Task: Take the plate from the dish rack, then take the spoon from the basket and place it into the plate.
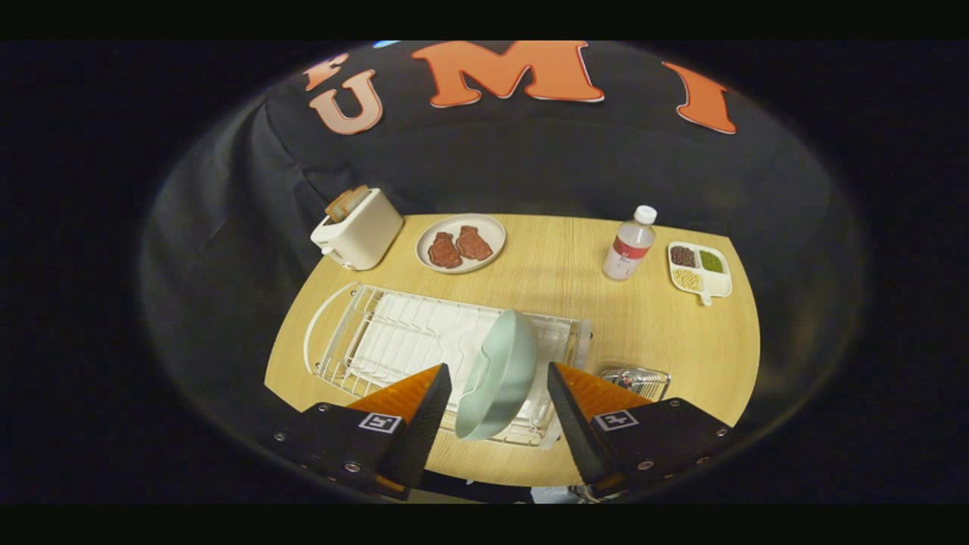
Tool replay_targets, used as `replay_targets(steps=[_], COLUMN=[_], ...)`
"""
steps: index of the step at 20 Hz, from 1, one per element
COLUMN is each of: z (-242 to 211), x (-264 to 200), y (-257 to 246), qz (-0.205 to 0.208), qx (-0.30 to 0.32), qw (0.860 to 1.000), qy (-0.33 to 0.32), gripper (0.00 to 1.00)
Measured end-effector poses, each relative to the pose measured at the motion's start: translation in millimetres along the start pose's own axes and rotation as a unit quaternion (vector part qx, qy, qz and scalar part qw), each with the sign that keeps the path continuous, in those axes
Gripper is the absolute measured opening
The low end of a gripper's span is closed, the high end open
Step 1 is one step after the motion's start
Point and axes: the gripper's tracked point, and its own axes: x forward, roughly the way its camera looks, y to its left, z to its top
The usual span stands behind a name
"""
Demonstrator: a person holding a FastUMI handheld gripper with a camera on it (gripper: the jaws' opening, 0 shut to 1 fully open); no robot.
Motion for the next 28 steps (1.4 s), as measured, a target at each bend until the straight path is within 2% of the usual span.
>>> replay_targets(steps=[5, 9, 13, 18, 23, 28], z=[-13, -29, -32, -36, -36, -31], x=[31, 47, 51, 38, 19, 7], y=[0, 2, -6, -22, -29, -39], qz=[-0.03, -0.061, -0.113, -0.166, -0.198, -0.238], qx=[-0.001, -0.004, -0.015, 0.01, 0.036, 0.02], qw=[0.997, 0.993, 0.988, 0.98, 0.975, 0.967], qy=[0.067, 0.103, 0.108, 0.112, 0.099, 0.085], gripper=[0.72, 0.47, 0.39, 0.29, 0.27, 0.27])
